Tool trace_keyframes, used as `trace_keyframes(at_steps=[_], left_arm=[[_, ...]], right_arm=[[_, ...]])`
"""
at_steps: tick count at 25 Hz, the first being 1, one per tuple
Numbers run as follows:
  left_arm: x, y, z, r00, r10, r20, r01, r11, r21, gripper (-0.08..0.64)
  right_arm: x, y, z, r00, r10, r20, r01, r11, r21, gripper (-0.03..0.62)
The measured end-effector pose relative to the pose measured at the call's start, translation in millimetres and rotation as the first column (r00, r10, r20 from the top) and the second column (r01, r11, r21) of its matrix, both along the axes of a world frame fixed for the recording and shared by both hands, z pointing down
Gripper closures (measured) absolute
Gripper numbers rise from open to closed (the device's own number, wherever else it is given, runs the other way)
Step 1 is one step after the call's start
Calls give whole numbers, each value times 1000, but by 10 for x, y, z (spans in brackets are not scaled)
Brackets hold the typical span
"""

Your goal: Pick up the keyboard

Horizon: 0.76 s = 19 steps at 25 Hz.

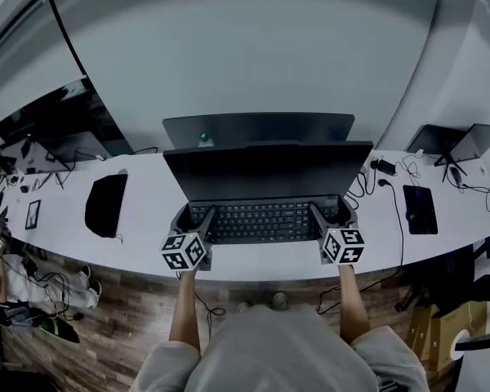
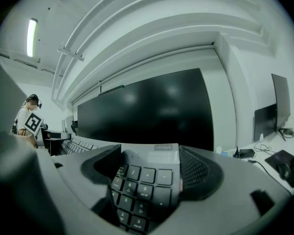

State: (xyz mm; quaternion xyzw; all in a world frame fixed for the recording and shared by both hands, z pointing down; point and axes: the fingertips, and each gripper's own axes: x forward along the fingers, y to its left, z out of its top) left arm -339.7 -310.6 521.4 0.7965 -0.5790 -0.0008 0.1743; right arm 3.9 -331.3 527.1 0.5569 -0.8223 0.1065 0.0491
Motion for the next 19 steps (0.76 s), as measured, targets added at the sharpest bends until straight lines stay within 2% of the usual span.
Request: trace_keyframes(at_steps=[19], left_arm=[[15,59,67,1000,-4,-2,4,1000,-14,255]], right_arm=[[15,52,38,1000,-4,-8,4,1000,-7,238]])
